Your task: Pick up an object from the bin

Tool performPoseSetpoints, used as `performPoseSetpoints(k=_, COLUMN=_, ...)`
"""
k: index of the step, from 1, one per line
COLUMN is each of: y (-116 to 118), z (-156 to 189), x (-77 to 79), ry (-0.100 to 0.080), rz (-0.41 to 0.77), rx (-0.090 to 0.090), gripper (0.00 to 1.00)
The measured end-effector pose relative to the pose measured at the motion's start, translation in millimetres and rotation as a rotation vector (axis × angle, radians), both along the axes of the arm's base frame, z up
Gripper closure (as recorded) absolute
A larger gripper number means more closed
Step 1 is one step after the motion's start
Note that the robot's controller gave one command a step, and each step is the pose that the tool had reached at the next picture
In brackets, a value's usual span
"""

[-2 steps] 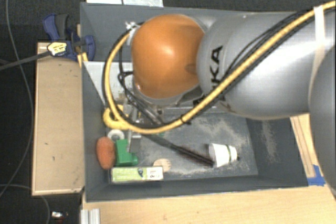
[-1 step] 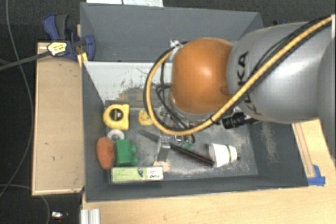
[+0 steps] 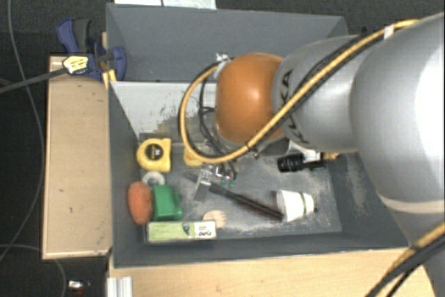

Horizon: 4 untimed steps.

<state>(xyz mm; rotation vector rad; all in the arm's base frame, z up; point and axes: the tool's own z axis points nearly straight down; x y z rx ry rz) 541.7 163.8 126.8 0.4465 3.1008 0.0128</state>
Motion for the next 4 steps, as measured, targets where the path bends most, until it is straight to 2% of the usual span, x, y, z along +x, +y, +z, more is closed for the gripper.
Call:
performPoseSetpoints(k=1, y=-55, z=6, x=-14.8, ry=0.000, rz=-0.010, rx=-0.003, gripper=0.00)
performPoseSetpoints(k=2, y=-73, z=-25, x=-0.3, ry=0.003, rz=-0.111, rx=0.001, gripper=0.00)
performPoseSetpoints(k=3, y=-70, z=-44, x=-12.6, ry=0.001, rz=-0.133, rx=-0.002, gripper=0.00)
performPoseSetpoints(k=4, y=-72, z=-56, x=-6.2, ry=-0.001, rz=-0.130, rx=0.000, gripper=1.00)
